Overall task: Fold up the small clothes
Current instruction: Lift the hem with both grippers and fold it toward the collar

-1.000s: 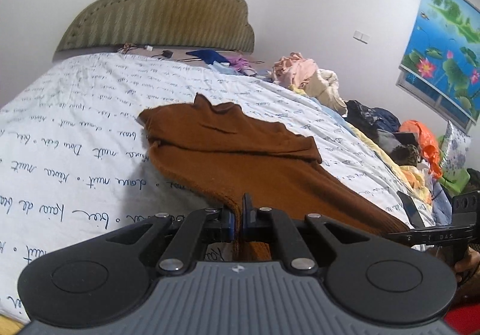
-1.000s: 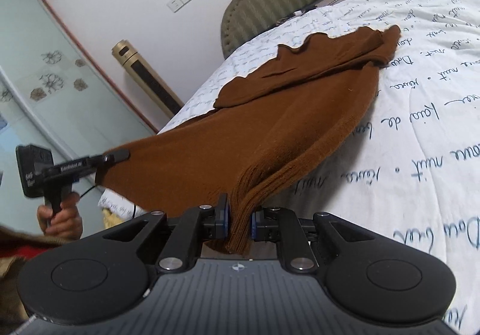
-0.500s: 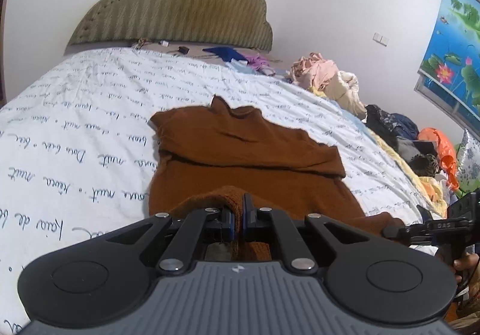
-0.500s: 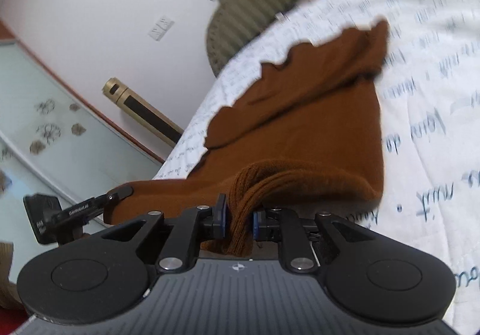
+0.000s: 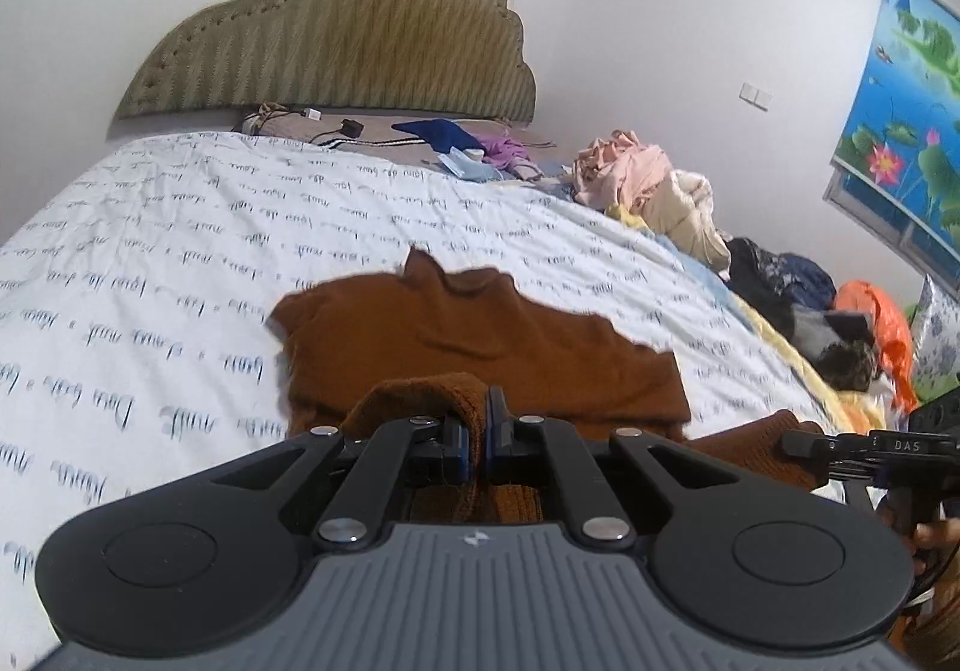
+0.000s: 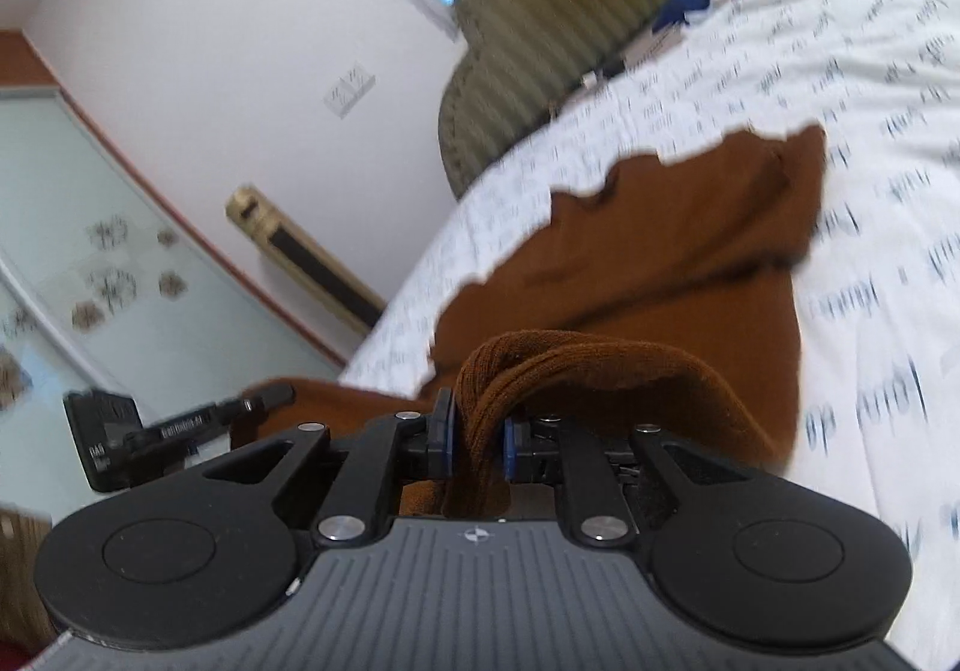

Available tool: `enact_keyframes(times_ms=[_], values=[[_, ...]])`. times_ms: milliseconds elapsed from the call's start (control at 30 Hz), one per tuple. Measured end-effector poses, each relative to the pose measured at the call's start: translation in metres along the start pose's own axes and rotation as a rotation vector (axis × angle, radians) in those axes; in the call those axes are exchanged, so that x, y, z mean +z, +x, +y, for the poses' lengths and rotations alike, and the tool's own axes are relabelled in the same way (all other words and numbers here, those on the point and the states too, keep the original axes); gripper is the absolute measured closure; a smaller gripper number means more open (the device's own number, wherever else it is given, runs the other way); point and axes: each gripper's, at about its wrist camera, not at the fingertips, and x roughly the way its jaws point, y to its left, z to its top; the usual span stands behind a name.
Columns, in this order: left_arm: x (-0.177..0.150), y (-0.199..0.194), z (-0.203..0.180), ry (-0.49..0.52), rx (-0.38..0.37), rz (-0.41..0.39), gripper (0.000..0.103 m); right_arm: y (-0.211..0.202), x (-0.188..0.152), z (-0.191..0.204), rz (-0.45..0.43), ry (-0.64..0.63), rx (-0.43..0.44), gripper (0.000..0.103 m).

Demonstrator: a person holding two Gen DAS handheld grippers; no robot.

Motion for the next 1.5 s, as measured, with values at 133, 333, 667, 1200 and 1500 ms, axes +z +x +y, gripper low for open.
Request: enact_keyframes(times_ms=[133,333,667,1200,1500], values=[[0.019,0.020,0.003,-0.012,0.060,-0.002,0.099,0.015,0.025,-0.009,-0.053,0.024,-0.004,0.084],[0.036,0.053,0.021,-0.082,0.077,0.027,0.098,0.039,0.050,-0.030,-0.081,0.088,-0.017,0.084],[0.068,0.133,0.043,-0.123,0.152,0.080,0.098,0.092,0.084,-0.061,-0.113,0.129,-0.099,0.084],[0.085,0.249,0.070,-0.118,0.248,0.223,0.098,0.178,0.117,-0.134,-0.056,0.257,-0.218,0.084],[0.073,0.279,0.101,-0.254,0.225,0.305,0.097,0.201,0.119,-0.155,-0.011,0.332,-0.209,0.063]])
